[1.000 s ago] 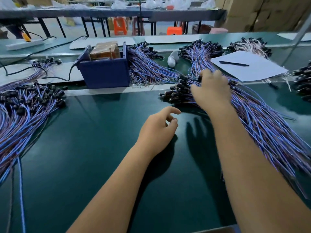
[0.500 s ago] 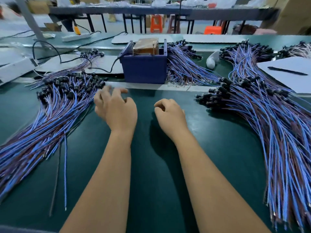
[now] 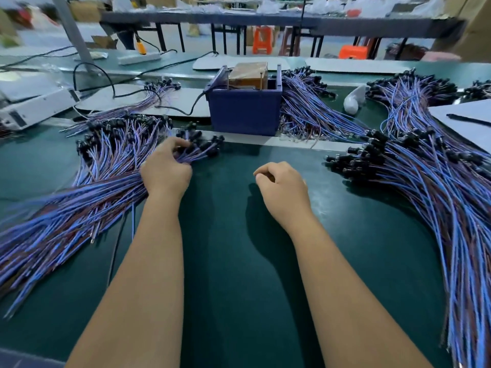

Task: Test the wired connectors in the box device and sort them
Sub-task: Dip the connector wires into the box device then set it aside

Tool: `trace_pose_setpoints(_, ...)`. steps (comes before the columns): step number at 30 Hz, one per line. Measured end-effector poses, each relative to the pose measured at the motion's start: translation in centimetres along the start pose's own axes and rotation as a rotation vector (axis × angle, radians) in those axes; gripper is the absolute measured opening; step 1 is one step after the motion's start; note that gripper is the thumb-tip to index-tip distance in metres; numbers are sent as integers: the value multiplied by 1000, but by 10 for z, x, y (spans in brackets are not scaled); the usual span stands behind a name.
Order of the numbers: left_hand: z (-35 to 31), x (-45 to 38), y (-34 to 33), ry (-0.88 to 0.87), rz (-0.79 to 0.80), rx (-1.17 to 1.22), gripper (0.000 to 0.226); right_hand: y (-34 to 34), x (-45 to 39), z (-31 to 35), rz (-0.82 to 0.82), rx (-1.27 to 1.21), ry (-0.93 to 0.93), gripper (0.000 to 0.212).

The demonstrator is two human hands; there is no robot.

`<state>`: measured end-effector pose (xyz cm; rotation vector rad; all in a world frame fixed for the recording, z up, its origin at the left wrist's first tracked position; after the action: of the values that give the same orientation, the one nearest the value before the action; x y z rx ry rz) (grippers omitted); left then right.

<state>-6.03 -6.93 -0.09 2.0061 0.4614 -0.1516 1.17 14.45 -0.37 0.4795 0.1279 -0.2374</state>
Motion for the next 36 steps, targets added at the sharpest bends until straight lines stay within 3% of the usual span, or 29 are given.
trace_pose_setpoints(4, -5, -2, -2, -99, 62, 121, 30, 0, 1, 1, 8, -11, 4, 19)
trace_pose_setpoints(8, -9, -2, -7, -19, -31, -324, 23, 1, 1, 0, 3, -19, -1, 20)
trace_pose_setpoints(10, -17, 5, -8, 42, -78, -374, 21, 0, 0, 0, 1, -16, -1, 20)
trace_pose_setpoints(14, -41, 23, -10, 102, -147, -271, 27, -1, 0, 0, -26, -54, 10, 19)
trace_pose_setpoints(17, -65, 37, -11, -52, -240, -84, 30, 3, 0, -2, -88, -230, -7, 20)
trace_pose_setpoints(21, -85, 52, -10, -223, -260, 360, 25, 10, -2, -8, -199, -518, -70, 27)
trace_pose_setpoints(26, -87, 59, -20, 55, 33, 1035, 34, 18, -5, -14, -280, -859, -146, 28)
trace_pose_setpoints(30, -98, 67, -27, 81, 470, 1540, 46, 15, -7, -11, -113, -918, -196, 30)
trace_pose_setpoints(33, -110, 80, -29, -35, 814, 1482, 29, 17, -9, -8, -10, -989, -251, 36)
trace_pose_setpoints(36, -116, 90, -31, -231, 1066, 1260, 20, 20, -5, -9, -1, -1032, -228, 18)
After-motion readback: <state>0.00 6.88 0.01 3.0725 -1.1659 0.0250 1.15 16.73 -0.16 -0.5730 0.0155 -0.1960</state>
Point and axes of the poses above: each hand's wrist, its own x-axis away from the middle knuckle, its own y-axis out of the back of the hand, z = x × y, the point moved 4 cm from there along -x, towards the middle knuckle, and after that the axes turned 14 degrees about -x, right-handed, at the moved point
